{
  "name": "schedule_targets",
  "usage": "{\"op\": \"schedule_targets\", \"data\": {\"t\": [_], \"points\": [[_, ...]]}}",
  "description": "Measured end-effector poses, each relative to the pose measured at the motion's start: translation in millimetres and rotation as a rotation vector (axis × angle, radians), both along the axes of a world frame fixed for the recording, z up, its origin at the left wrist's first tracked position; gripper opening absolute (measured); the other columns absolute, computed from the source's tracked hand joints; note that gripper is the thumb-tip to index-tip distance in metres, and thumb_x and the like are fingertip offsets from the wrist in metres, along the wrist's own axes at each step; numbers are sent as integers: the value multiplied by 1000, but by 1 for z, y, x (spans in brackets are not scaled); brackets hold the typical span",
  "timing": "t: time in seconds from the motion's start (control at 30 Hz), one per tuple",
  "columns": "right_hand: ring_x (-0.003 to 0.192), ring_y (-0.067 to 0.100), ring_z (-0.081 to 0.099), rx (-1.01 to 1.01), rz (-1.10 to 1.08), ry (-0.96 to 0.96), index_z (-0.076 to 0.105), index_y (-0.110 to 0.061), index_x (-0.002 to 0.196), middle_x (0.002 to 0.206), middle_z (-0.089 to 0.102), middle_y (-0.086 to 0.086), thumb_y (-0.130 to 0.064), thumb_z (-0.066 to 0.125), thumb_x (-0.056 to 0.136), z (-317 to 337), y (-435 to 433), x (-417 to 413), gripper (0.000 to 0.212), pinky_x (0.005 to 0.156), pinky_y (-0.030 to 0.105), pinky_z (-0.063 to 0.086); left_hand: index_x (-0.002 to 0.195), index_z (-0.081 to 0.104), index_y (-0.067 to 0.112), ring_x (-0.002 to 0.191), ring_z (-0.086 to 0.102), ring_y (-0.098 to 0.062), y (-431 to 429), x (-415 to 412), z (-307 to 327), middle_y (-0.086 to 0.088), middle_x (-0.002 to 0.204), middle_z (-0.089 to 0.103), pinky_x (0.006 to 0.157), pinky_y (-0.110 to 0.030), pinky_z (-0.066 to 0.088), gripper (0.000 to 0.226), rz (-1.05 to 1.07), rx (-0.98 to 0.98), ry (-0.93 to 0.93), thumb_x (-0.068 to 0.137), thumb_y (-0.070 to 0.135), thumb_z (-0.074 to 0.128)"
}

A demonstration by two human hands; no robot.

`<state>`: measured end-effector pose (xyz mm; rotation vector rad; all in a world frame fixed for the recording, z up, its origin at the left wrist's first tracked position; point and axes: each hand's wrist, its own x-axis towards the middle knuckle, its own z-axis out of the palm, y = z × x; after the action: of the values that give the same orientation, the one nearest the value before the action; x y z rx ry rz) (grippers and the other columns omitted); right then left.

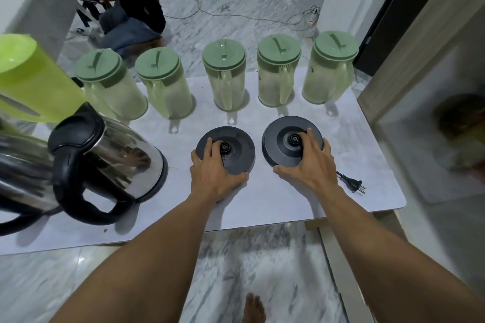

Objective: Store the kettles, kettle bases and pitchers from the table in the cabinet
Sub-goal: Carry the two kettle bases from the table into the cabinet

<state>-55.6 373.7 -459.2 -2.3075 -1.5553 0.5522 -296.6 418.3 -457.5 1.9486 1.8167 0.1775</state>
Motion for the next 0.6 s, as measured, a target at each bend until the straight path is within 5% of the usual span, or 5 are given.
{"op": "schedule_targets", "data": {"t": [0.43,0.6], "points": [[142,42,25,-57,9,-26,32,-33,136,160,22,4,-70,71,52,-2,-6,-5,100,109,54,31,141,27,29,140,17,-40,-3,-10,4,3,162,17,102,-55,40,103,-25,13,-5,58,67,73],[152,44,-2,-84,22,4,26,-30,147,169,-2,1,-72,75,56,-17,-8,-5,112,118,64,5,143,26,29,141,15,-41,-3,-10,-1,4,162,16,103,-56,39,104,-20,2,4,58,68,72]]}}
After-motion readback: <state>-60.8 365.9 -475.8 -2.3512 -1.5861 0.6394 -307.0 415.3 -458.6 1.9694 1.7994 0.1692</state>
